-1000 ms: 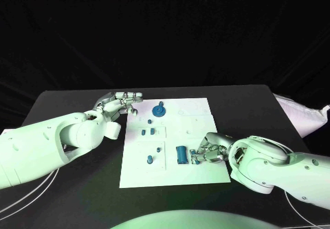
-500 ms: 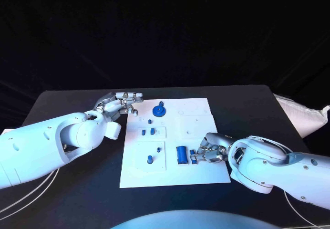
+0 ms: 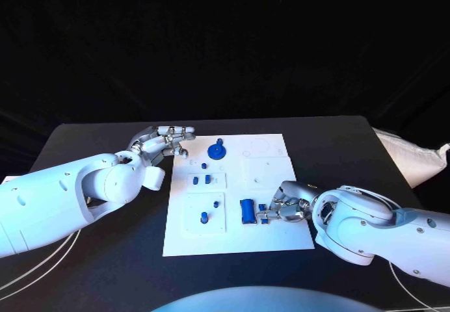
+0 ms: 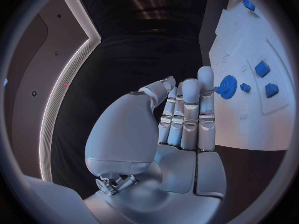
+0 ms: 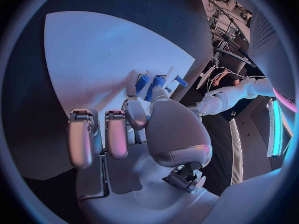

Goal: Assemble the parts on the task board

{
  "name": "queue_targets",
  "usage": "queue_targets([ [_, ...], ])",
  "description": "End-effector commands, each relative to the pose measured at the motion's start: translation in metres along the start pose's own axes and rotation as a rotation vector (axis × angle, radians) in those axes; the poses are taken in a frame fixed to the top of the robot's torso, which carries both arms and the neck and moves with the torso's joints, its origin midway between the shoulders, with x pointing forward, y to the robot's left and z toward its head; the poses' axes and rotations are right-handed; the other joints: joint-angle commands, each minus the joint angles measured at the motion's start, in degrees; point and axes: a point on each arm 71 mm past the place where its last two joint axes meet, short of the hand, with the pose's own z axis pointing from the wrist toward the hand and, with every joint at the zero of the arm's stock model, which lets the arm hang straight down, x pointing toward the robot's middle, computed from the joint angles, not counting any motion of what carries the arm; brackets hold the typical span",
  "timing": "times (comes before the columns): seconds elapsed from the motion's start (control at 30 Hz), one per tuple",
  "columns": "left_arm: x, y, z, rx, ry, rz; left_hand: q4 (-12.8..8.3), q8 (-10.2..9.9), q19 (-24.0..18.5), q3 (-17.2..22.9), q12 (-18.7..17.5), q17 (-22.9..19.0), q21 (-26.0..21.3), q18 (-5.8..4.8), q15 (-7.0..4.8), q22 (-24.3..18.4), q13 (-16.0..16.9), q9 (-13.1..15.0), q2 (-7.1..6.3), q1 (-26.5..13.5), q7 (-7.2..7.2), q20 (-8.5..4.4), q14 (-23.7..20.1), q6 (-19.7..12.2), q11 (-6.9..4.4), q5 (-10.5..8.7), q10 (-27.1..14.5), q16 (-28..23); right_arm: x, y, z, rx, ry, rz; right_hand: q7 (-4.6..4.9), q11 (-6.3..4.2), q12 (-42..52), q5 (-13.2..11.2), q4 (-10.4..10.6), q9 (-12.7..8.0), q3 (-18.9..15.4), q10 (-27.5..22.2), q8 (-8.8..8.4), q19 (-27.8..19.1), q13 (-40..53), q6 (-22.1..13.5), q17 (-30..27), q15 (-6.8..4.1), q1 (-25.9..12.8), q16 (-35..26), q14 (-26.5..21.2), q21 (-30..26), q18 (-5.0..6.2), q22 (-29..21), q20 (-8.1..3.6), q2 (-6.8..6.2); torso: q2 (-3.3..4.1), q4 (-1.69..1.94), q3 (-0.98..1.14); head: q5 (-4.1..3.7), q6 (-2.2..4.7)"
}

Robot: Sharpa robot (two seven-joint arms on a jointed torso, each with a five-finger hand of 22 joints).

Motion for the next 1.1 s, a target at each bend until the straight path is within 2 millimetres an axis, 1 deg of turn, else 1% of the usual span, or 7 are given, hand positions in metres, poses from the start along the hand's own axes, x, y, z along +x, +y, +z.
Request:
queue_targets([
  [0.03,0.002,0.0,0.0,0.002,0.02,-0.009,-0.11,0.26,-0.18,-0.11,0.11,-0.08,-0.19,0.65,-0.06,-0.06,-0.03,-0.07,0.34,0.01,0.0,0.01,-0.23,-0.38,0.08,0.28,-0.34,-0.32,-0.001,0.0,-0.002,-0.028,-0.002,-0.03,-0.01,0.09,-0.23,-1.74,-0.24,0.18,-0.72,0.12,0.3,0.6,-0.03,-0.1,6.53,-0.3,1.02,-0.37,4.19,0.05,-0.92,7.44,-0.41,-0.96,0.0,-0.02,0.03,0.04,0.04],
  [0.17,0.002,0.0,0.0,0.0,0.018,-0.009,-0.18,0.32,-0.16,-0.14,0.22,-0.26,-0.25,0.64,-0.05,-0.09,-0.05,-0.08,0.36,0.08,0.04,0.01,-0.32,-0.46,0.12,0.28,-0.48,-0.38,0.0,-0.003,-0.004,-0.039,0.019,-0.048,0.08,0.12,-0.44,-4.6,-1.14,0.39,-1.39,0.0,0.35,0.48,-0.05,-0.3,6.39,-0.25,3.21,-0.51,4.15,-0.07,-0.88,7.29,-0.37,-1.59,-0.01,-0.06,0.01,0.04,0.05],
  [0.23,0.001,0.0,0.0,0.0,0.017,-0.008,-0.18,0.32,-0.16,-0.14,0.22,-0.26,-0.25,0.64,-0.05,-0.09,-0.05,-0.08,0.36,0.08,0.04,0.01,-0.32,-0.46,0.12,0.28,-0.48,-0.38,0.0,-0.005,-0.004,-0.04,0.025,-0.053,0.13,0.17,-0.61,-6.39,-1.88,0.53,-1.62,-0.09,0.39,0.42,-0.08,-0.43,6.3,-0.22,4.86,-0.59,4.13,-0.14,-0.86,7.23,-0.34,-1.58,0.01,-0.08,0.02,0.02,0.06],
  [0.3,0.001,0.0,0.0,-0.001,0.016,-0.008,-0.18,0.32,-0.16,-0.14,0.22,-0.26,-0.25,0.64,-0.05,-0.09,-0.05,-0.08,0.36,0.08,0.04,0.01,-0.32,-0.46,0.12,0.28,-0.48,-0.38,-0.001,-0.006,-0.004,-0.037,0.026,-0.056,0.16,0.17,-0.67,-6.99,-2.54,0.63,-1.58,-0.12,0.44,0.4,-0.07,-0.46,6.27,-0.21,6.13,-0.63,4.13,-0.16,-0.86,7.21,-0.32,-1.4,0.0,-0.08,0.0,-0.06,0.01],
  [0.47,0.001,0.0,0.0,-0.002,0.016,-0.008,-0.19,0.31,-0.16,-0.15,0.23,-0.27,-0.26,0.64,-0.04,-0.1,-0.06,-0.08,0.36,0.09,0.05,0.01,-0.33,-0.49,0.14,0.28,-0.52,-0.38,-0.002,-0.011,-0.002,-0.02,0.023,-0.058,0.17,0.17,-0.33,-6.94,-2.82,0.77,-1.51,0.02,0.54,0.55,0.19,-0.42,6.46,-0.2,6.96,-0.5,4.17,-0.04,-0.91,7.41,-0.31,-0.42,0.03,0.12,-0.03,-0.23,-0.01],
  [0.83,0.002,0.0,0.0,-0.003,0.016,-0.008,-0.19,0.31,-0.16,-0.15,0.23,-0.27,-0.26,0.64,-0.04,-0.1,-0.06,-0.08,0.36,0.09,0.05,0.01,-0.33,-0.49,0.14,0.28,-0.52,-0.38,0.004,-0.014,0.009,0.021,0.032,-0.055,0.09,0.1,0.01,-6.39,-2.7,0.95,-1.47,0.25,0.73,0.68,0.44,-0.26,6.64,-0.24,7.31,-0.37,4.22,0.07,-0.96,7.59,-0.33,1.22,0.02,-0.04,-0.02,0.0,-0.07],
  [1.1,0.002,0.0,0.0,-0.003,0.016,-0.008,-0.19,0.31,-0.16,-0.15,0.23,-0.27,-0.26,0.64,-0.04,-0.1,-0.06,-0.08,0.36,0.09,0.05,0.01,-0.33,-0.49,0.14,0.28,-0.52,-0.38,0.007,-0.015,0.011,0.029,0.039,-0.055,0.07,0.08,0.02,-6.09,-2.89,1.01,-1.72,0.27,0.77,0.67,0.46,-0.27,6.59,-0.26,7.55,-0.42,4.21,0.05,-0.95,7.57,-0.35,1.19,-0.06,0.09,-0.03,-0.11,-0.11],
])
